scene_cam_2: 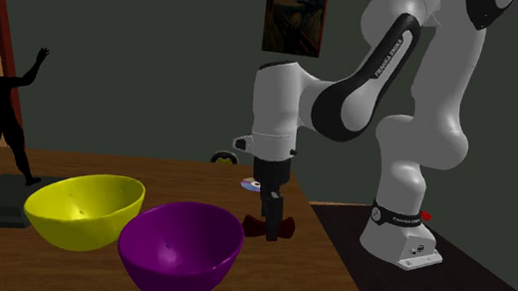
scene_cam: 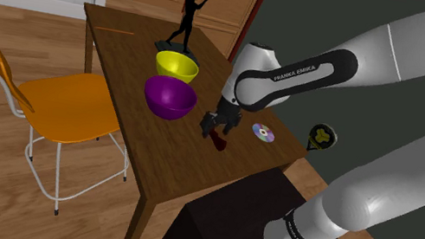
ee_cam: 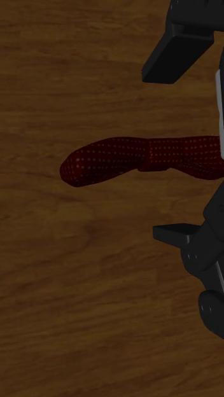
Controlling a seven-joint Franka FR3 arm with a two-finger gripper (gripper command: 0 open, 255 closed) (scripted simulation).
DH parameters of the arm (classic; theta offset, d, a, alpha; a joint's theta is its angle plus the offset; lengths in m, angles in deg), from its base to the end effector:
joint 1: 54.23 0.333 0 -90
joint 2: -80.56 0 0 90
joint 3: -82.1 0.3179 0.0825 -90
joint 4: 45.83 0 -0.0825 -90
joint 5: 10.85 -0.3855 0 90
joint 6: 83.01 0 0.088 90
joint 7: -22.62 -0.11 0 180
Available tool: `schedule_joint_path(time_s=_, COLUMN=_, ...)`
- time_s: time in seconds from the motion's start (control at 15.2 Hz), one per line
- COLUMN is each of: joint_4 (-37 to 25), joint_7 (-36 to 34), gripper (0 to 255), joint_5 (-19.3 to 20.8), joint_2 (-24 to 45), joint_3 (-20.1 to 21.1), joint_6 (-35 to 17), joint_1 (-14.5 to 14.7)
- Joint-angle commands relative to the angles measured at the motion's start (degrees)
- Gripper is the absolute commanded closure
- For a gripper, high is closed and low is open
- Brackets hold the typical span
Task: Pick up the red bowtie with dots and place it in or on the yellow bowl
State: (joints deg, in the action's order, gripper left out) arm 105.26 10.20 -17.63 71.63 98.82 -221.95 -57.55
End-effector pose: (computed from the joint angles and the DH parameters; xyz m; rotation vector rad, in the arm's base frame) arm 0.4045 0.0936 0.2886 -3.1214 0.1238 0.1027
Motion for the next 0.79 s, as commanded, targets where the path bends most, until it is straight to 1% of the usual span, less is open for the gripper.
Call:
schedule_joint_path(time_s=0.0, joint_4=0.39, joint_7=-0.16, gripper=0, joint_5=0.2, joint_2=0.99, joint_3=0.1, joint_6=-1.41, joint_1=-0.05)
schedule_joint_path(time_s=0.46, joint_4=0.39, joint_7=-0.17, gripper=0, joint_5=0.2, joint_2=0.99, joint_3=0.1, joint_6=-1.4, joint_1=-0.04)
schedule_joint_path(time_s=0.53, joint_4=0.39, joint_7=-0.17, gripper=255, joint_5=0.2, joint_2=0.99, joint_3=0.1, joint_6=-1.4, joint_1=-0.04)
schedule_joint_path(time_s=0.73, joint_4=0.39, joint_7=-0.17, gripper=255, joint_5=0.2, joint_2=0.99, joint_3=0.1, joint_6=-1.4, joint_1=-0.04)
